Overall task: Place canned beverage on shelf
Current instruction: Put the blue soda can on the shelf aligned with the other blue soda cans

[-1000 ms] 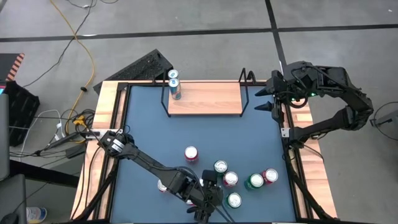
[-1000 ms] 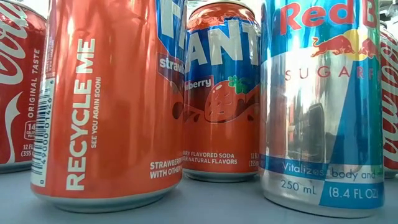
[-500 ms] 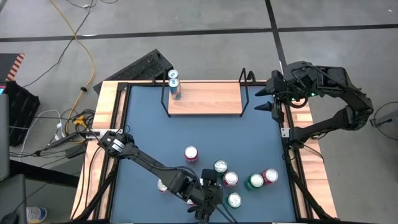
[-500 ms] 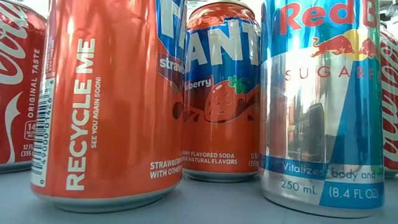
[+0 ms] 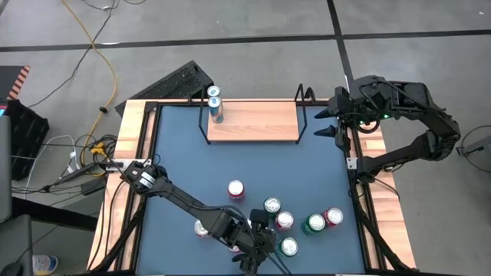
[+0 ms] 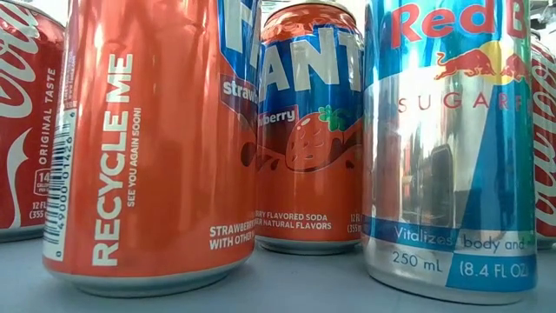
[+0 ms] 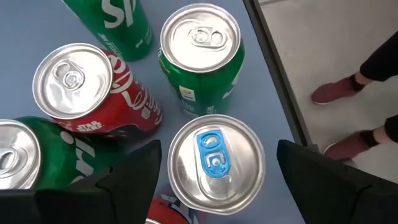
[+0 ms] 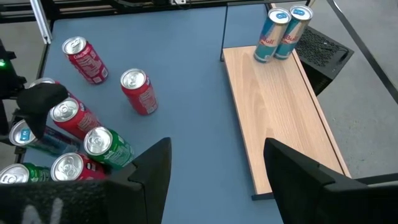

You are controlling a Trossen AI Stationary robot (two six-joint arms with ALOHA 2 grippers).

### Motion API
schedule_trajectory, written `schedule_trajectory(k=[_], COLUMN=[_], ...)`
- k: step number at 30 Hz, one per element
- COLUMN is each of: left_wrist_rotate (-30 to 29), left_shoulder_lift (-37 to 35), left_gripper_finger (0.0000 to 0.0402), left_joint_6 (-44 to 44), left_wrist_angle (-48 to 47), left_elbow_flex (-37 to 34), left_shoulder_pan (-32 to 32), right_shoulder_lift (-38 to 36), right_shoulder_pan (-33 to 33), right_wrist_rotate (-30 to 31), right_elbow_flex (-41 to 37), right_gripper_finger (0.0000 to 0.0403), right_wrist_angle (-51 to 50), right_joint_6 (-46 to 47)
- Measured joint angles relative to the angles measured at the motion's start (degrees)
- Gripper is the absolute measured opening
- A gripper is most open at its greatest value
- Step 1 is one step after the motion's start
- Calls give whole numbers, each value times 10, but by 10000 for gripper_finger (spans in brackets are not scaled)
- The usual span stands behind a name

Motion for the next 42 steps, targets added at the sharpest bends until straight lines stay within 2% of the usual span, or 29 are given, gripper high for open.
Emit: schedule_trajectory(k=[10,16,19,22,26,31,39,42], left_wrist_rotate=[-3,35,21,32,39,41,42,49], left_shoulder_lift=[10,29,27,27,27,27,27,27], left_gripper_finger=[307,307,307,304,278,218,218,218], left_joint_6=[5,-19,-19,-24,-35,-54,-77,-79], left_wrist_angle=[4,1,-10,-10,-13,-17,-21,-50], left_elbow_flex=[0,-1,1,1,1,1,2,19], left_shoulder_pan=[1,4,4,5,5,5,5,5], right_shoulder_lift=[0,0,0,0,0,0,0,0], right_shoulder_pan=[0,0,-1,-1,-1,-1,-1,-1], right_wrist_rotate=[0,0,0,0,0,2,2,3], right_elbow_flex=[0,0,0,0,0,0,0,0], right_gripper_finger=[240,240,240,240,240,240,240,240], right_wrist_angle=[0,0,0,0,0,0,0,0], right_joint_6=[0,1,0,0,0,1,1,1])
